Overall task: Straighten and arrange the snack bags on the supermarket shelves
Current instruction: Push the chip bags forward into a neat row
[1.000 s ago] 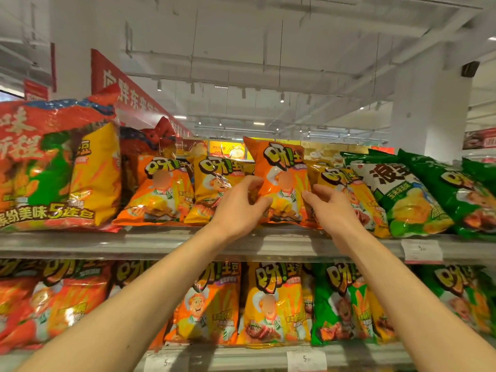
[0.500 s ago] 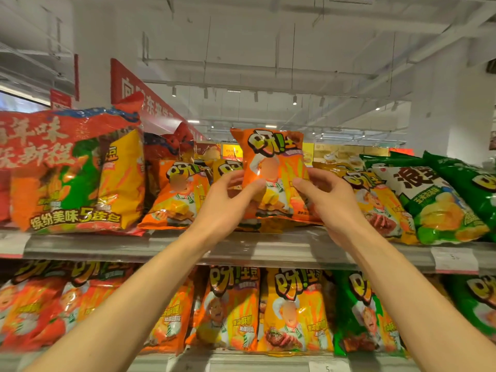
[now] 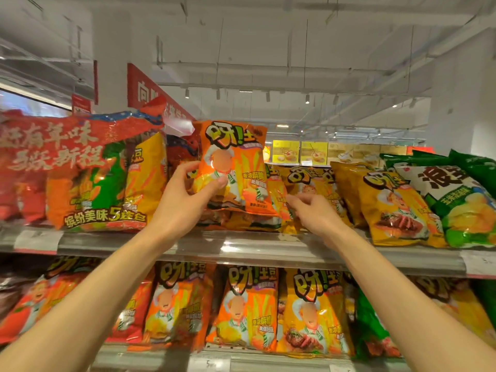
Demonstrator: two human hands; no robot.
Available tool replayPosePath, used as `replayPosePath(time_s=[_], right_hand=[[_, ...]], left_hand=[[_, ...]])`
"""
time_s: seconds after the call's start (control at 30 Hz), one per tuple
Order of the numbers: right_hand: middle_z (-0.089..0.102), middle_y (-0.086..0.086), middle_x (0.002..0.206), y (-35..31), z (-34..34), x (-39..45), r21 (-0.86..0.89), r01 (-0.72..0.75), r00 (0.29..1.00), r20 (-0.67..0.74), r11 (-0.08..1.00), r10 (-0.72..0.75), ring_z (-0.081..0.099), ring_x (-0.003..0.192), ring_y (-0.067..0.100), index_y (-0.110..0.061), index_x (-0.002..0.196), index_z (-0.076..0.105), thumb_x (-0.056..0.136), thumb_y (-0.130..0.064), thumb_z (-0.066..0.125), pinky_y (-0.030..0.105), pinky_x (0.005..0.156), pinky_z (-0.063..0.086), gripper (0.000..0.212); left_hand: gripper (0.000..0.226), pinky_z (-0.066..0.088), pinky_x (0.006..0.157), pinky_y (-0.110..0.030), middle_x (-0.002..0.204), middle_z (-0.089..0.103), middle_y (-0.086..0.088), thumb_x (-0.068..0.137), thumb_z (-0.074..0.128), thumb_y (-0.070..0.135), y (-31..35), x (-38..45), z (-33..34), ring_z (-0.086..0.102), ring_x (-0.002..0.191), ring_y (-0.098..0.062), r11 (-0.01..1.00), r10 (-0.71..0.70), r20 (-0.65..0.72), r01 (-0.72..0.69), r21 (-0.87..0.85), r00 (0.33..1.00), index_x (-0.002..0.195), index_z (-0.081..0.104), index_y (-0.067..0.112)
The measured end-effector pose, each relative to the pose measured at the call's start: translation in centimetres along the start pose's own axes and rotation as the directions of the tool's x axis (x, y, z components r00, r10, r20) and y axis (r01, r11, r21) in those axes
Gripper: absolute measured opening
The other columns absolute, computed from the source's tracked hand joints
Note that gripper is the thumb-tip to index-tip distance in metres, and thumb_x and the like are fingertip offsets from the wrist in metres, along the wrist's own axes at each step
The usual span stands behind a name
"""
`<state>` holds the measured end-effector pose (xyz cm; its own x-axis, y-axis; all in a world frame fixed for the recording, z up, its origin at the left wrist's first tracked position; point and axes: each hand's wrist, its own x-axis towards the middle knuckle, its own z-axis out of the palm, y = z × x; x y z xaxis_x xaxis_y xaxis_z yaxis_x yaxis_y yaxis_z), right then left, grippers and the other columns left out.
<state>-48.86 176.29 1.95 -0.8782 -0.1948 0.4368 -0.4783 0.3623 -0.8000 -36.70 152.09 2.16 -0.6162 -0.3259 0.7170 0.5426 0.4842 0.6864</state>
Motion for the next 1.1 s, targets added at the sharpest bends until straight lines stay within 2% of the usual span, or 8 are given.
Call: replayPosePath(time_s=[0.07,0.17,0.3,0.43,0.63,0.77,0.9,1.1], right_hand=[[0.078,0.001,0.099,-0.2,0.3,0.3,-0.026,-0.025,0.999,0.043,0.999,0.026,0.071,0.096,0.021,-0.020,0.108,0.076,0.099,-0.055,0.056,0.038,0.086,0.053,0.041],[0.078,0.009,0.103,-0.5,0.4,0.6,-0.052,-0.062,0.995,0.080,0.997,0.066,0.072,0.100,0.028,-0.011,0.106,0.075,0.094,-0.057,0.063,0.046,0.093,0.055,0.049],[0.074,-0.004,0.093,-0.5,0.3,1.0,-0.042,-0.051,0.996,0.074,0.998,0.054,0.072,0.091,0.017,-0.020,0.098,0.067,0.089,-0.053,0.072,0.038,0.086,0.058,0.035],[0.070,-0.001,0.105,-0.4,0.0,1.0,0.051,-0.034,0.999,-0.039,0.998,0.036,0.069,0.096,0.016,-0.015,0.117,0.065,0.089,-0.041,0.077,0.032,0.081,0.058,0.040],[0.069,0.001,0.110,0.6,-4.2,0.8,0.090,0.032,0.965,-0.262,0.995,-0.007,0.066,0.100,0.020,-0.017,0.102,0.069,0.091,-0.029,0.077,0.035,0.085,0.055,0.018],[0.071,-0.003,0.096,1.8,-7.7,0.1,0.030,0.052,0.916,-0.400,0.998,-0.036,0.067,0.087,0.013,-0.017,0.103,0.071,0.092,-0.031,0.076,0.034,0.074,0.056,0.019],[0.068,-0.007,0.098,2.8,-9.6,-0.6,0.000,0.044,0.889,-0.456,0.999,-0.039,0.068,0.095,0.017,-0.016,0.105,0.072,0.090,-0.032,0.077,0.047,0.086,0.059,0.023],[0.070,-0.002,0.101,3.2,-10.2,-1.6,0.006,0.060,0.843,-0.537,0.998,-0.048,0.067,0.099,0.019,-0.016,0.106,0.070,0.092,-0.035,0.075,0.044,0.087,0.058,0.025]], left_hand=[[0.056,0.053,0.064,-0.011,0.113,0.067,0.019,0.081,0.074,0.061,-0.4,-0.1,-0.8,0.065,0.094,0.013,1.000,-0.007,0.000,0.007,0.002,1.000,0.128,0.048,0.044],[0.059,0.054,0.062,-0.009,0.116,0.067,0.019,0.079,0.075,0.062,-0.8,-0.2,-1.7,0.066,0.095,0.013,1.000,-0.011,0.005,0.011,-0.002,1.000,0.128,0.047,0.045],[0.066,0.058,0.064,-0.019,0.119,0.068,0.016,0.073,0.075,0.071,-0.9,-0.2,-2.1,0.069,0.099,0.005,1.000,-0.012,0.017,0.013,-0.021,1.000,0.128,0.049,0.048],[0.062,0.057,0.066,-0.017,0.115,0.069,0.018,0.067,0.073,0.077,-0.7,-0.3,-1.7,0.069,0.098,0.006,1.000,-0.006,0.025,0.007,-0.011,1.000,0.120,0.049,0.056],[0.075,0.051,0.077,-0.023,0.119,0.067,0.017,0.072,0.071,0.076,-0.8,0.1,0.3,0.066,0.103,0.004,1.000,0.014,0.032,-0.014,0.019,0.999,0.135,0.048,0.043],[0.076,0.049,0.078,-0.020,0.120,0.061,0.022,0.077,0.070,0.073,-1.0,0.2,2.1,0.063,0.099,0.009,0.995,0.026,0.040,-0.029,0.097,0.999,0.141,0.043,0.041],[0.075,0.044,0.076,-0.017,0.121,0.059,0.016,0.083,0.069,0.067,-1.3,0.2,4.0,0.061,0.101,0.002,0.977,0.024,0.036,-0.031,0.213,0.999,0.144,0.040,0.036],[0.072,0.052,0.084,-0.041,0.122,0.067,0.000,0.088,0.059,0.070,-1.1,-0.1,6.2,0.064,0.109,-0.026,0.837,0.153,0.058,-0.160,0.523,0.987,0.142,0.040,0.025]])
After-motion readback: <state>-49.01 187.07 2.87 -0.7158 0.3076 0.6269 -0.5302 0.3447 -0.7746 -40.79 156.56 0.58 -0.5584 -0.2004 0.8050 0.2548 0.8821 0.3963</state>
